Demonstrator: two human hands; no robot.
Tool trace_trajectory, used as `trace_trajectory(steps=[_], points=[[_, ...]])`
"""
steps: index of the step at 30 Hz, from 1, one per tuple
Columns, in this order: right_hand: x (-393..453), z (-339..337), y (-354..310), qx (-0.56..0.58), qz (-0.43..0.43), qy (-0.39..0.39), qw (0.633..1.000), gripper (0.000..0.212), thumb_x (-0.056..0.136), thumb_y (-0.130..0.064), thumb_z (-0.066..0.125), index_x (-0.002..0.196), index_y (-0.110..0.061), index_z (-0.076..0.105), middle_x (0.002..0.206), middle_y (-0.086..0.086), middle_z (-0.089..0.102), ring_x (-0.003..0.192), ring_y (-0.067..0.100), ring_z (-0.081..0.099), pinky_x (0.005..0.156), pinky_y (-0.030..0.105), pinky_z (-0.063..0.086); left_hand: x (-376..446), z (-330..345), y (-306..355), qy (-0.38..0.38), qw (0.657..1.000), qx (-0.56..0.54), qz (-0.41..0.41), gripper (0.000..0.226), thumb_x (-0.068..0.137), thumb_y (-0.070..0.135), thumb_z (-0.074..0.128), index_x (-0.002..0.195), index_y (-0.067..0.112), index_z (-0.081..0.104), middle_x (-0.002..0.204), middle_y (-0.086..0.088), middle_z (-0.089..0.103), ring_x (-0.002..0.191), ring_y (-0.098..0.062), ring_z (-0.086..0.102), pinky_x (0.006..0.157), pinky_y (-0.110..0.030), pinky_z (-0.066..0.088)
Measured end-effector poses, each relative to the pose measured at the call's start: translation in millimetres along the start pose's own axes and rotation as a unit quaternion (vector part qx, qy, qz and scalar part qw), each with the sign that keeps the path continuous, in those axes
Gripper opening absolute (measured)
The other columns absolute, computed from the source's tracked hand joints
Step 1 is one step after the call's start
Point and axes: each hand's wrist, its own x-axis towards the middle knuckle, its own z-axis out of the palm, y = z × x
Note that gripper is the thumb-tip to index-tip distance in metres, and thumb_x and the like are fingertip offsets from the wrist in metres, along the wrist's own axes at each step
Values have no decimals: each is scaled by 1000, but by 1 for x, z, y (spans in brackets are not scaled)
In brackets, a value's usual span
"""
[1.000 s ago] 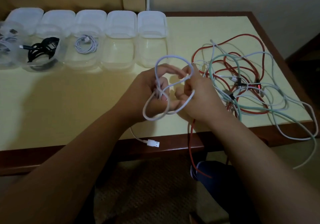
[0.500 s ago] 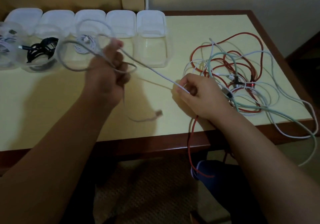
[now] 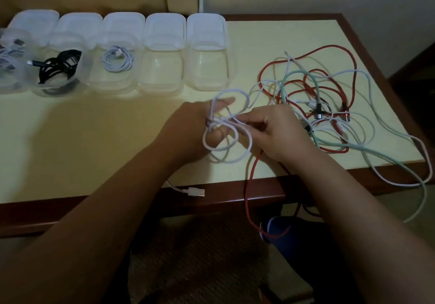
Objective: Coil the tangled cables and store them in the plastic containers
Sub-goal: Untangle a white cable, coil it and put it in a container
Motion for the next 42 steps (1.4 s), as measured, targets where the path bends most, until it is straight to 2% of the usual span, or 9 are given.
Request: trace_trajectory(steps=[6,9,13,17,21,26,31,39,42], points=[[-1,1,0,-6,17,-19,1000,18,100,-38,70,107,-26,83,67,-15,66,60,6,58,57,15,33,5,-7,-9,-5,1000,8,-9,11,94,34,65,92,25,71,77,8,69,71,-3,63,63,-18,46],[-2,-1,3,-4,58,-7,998,15,100,-33,69,101,-24,81,68,-4,67,60,12,57,54,22,39,5,-13,-10,59,994,-80,-53,16,98,29,61,88,17,63,62,7,58,54,0,51,52,-16,40],[-2,-6,5,-21,86,19,996,12,98,-28,68,93,-25,78,67,-5,66,66,12,61,61,30,48,15,-37,-18,222,904,-335,-145,21,99,14,55,81,23,60,50,9,46,45,-8,38,44,-22,25],[-2,-6,4,-15,87,9,996,18,102,-33,63,94,-26,77,68,-4,66,66,11,61,62,33,49,12,-56,-31,292,837,-413,-210,27,105,17,51,79,19,54,50,5,38,43,-11,27,44,-24,22],[1,-5,5,-1,67,35,997,27,106,-31,55,90,-16,72,67,6,65,65,22,61,64,45,50,9,-51,-26,253,894,-339,-150,23,101,13,56,80,21,58,48,7,45,43,-12,35,44,-21,26],[0,-2,-4,-29,23,61,997,26,104,-35,59,95,-20,77,71,0,70,69,15,64,65,37,50,0,-22,5,117,963,-235,-66,24,88,18,81,96,5,62,59,-14,62,49,-24,57,50,-31,46],[4,7,-13,-62,-26,51,996,28,103,-22,63,76,-26,67,63,-8,57,59,12,54,60,29,34,3,19,18,138,954,-245,-105,17,87,26,82,92,14,71,62,6,67,58,-8,63,61,-20,51],[5,10,-4,-55,-27,23,998,19,97,-21,72,115,-23,79,104,0,79,95,18,72,81,38,56,-2,16,18,107,983,-147,-1,16,86,20,82,102,18,80,87,-1,78,87,-15,75,79,-36,58],[6,7,-8,-52,-18,31,998,20,100,-34,70,116,-27,80,91,-6,78,81,8,71,72,30,54,-1,12,22,161,968,-194,4,7,91,9,77,97,8,78,76,16,75,77,2,71,71,-16,52]])
